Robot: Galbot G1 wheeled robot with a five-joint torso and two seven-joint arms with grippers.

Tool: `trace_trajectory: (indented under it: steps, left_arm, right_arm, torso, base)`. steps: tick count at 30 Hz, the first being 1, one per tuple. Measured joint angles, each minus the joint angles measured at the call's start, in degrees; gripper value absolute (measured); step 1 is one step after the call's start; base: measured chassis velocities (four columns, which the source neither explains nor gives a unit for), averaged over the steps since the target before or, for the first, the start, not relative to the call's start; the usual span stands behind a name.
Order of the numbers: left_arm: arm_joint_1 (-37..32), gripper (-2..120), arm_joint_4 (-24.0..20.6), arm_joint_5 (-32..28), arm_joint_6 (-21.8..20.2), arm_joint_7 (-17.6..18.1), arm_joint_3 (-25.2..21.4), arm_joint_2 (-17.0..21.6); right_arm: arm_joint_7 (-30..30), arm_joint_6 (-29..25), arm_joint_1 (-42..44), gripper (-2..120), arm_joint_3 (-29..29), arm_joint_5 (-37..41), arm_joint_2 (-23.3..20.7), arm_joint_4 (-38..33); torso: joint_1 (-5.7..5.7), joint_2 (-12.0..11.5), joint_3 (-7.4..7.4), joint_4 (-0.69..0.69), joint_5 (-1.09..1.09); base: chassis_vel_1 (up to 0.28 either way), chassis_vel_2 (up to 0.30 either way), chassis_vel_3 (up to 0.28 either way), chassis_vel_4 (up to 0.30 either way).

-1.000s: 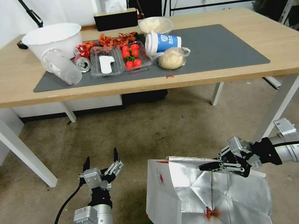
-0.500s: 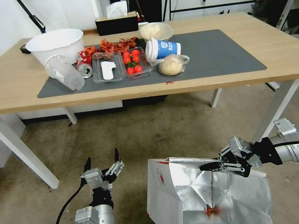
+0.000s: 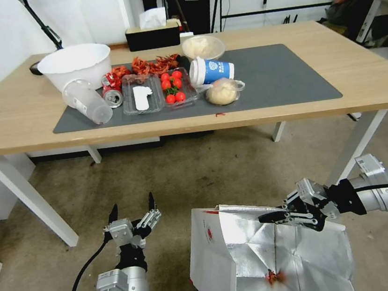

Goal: Pick up the food delivery bag from the floor and place it on the table.

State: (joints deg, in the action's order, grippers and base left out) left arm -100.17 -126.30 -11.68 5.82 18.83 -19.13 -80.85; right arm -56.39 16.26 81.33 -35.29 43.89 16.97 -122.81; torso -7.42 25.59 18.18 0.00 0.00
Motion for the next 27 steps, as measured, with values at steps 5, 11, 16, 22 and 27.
trace_trajectory:
  steps: [5,11,16,22,27]
  left_arm:
    - [-0.1,100,0.0,0.1,0.2,0.0,0.1,0.0]
    - [-0.1,100,0.0,0.2,0.2,0.0,0.1,0.0]
    - [-0.2,100,-0.2,0.0,0.1,0.0,0.1,0.1]
    - [-0.3,100,-0.2,0.0,0.1,0.1,0.1,0.0]
    - [-0.3,100,-0.2,0.1,0.1,0.2,0.1,0.0]
  right_arm:
    - [-0.1,0.0,0.1,0,0.0,0.0,0.1,0.0]
    - [-0.1,0.0,0.1,0,0.0,0.0,0.2,0.0]
    - [-0.1,0.0,0.1,0,0.0,0.0,0.2,0.0]
    - [-0.2,0.0,0.0,0,-0.2,0.1,0.0,-0.1]
    - [-0.4,0.1,0.0,0,-0.2,0.1,0.0,-0.2]
  torso:
    - [-0.54,1.4,0.84,0.00,0.00]
    - [-1.00,2.7,1.66,0.00,0.00]
    - [-1.38,3.7,2.32,0.00,0.00]
    - [-1.96,5.2,3.21,0.00,0.00]
    - [-2.33,6.2,3.86,0.00,0.00]
  base:
    - [0.000,0.000,0.000,0.000]
    - [0.000,0.000,0.000,0.000]
    - [0.000,0.000,0.000,0.000]
    - [0.000,0.000,0.000,0.000]
    - [0.000,0.000,0.000,0.000]
